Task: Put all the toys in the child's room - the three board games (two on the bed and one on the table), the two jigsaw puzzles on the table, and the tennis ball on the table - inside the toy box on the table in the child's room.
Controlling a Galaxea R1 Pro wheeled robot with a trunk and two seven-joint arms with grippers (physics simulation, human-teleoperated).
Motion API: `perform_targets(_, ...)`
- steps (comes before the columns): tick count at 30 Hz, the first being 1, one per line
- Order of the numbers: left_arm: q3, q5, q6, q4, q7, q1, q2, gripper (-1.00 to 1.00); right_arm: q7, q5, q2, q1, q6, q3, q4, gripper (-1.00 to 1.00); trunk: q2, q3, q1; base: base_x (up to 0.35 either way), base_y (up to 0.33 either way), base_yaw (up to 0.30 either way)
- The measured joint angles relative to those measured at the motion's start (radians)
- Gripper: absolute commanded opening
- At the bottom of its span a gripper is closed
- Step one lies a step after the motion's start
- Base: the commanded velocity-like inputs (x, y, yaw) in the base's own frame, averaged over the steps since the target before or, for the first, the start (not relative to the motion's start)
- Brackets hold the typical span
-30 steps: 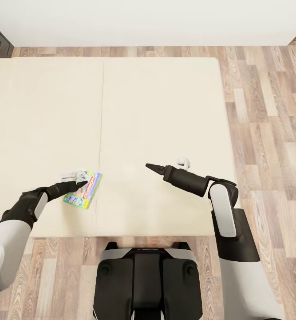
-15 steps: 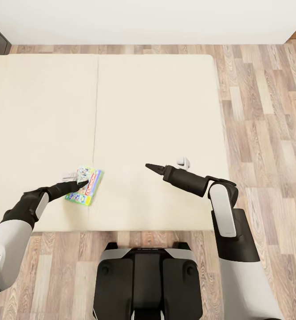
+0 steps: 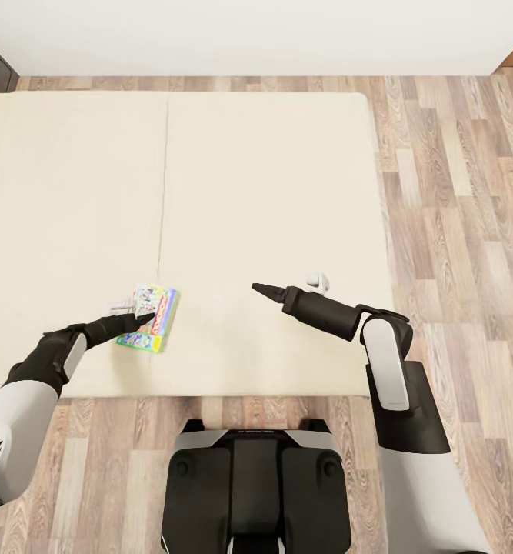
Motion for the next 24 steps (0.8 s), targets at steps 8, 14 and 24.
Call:
perform_targets(8, 0.002, -0.004, -0.006, -0.001, 0.002, 0.0, -0.006, 1.0, 0.0, 0.0, -0.001, 0.0, 0.0, 0.0, 0.0, 1.0, 0.0, 0.0, 0.0, 0.0, -0.027, 0.0)
perform_targets(14, 0.002, -0.005, -0.007, -0.001, 0.003, 0.0, -0.006, 1.0, 0.0, -0.001, 0.0, 0.0, 0.0, 0.0, 0.0, 1.0, 0.0, 0.0, 0.0, 0.0, -0.033, 0.0)
perform_targets(24, 0.002, -0.01, -0.008, -0.001, 0.005, -0.001, -0.003, 1.0, 0.0, 0.0, 0.0, 0.0, -0.001, 0.0, 0.0, 1.0, 0.0, 0.0, -0.001, 0.052, -0.203, 0.0)
